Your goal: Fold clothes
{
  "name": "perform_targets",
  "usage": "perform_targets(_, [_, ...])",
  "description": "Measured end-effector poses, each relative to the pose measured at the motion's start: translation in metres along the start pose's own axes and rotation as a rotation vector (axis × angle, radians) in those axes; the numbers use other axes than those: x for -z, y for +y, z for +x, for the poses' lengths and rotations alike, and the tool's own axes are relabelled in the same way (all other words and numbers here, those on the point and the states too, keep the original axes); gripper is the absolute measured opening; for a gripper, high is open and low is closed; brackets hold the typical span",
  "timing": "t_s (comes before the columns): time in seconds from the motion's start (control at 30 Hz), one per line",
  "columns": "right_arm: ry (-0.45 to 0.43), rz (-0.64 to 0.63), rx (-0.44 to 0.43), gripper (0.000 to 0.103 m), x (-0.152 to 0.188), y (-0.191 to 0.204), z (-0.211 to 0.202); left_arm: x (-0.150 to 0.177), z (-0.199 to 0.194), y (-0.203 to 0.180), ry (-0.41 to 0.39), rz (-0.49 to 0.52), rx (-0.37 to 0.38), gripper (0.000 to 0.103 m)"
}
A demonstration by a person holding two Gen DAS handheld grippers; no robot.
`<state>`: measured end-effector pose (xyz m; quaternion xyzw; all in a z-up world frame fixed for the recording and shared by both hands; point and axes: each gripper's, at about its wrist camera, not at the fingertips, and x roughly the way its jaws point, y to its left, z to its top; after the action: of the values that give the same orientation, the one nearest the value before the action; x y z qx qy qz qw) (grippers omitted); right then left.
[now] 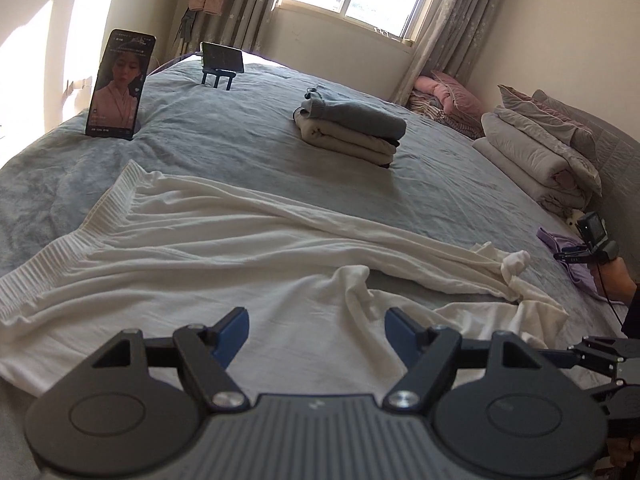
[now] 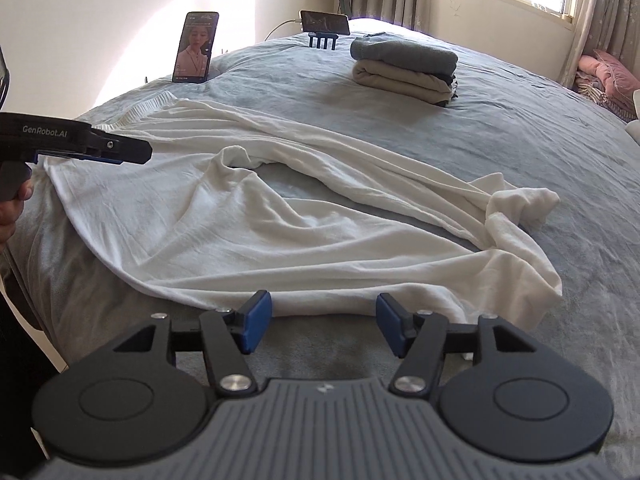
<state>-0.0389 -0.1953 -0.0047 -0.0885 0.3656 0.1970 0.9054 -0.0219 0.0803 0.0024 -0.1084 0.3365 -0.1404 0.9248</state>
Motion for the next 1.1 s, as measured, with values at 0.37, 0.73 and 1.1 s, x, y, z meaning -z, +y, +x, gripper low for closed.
perform_targets(0.37, [-0.023,0.088,0.071,0.065,0.018,-0.045,-0.017,0.025,0.018,-0.054,0.031,0.150,0.123,0.076])
perform_targets(0.73, [-0.094,0.227,0.153,0.065,0.028,-0.087,-0.030,0.052,0.033,-0.104,0.040,0.323,0.213,0.058])
perform_targets(1.1, [-0.079,0.401,0.136,0.028,0.034,-0.126,-0.017,0.061,0.040,-0.130,0.018,0.429,0.279,0.035])
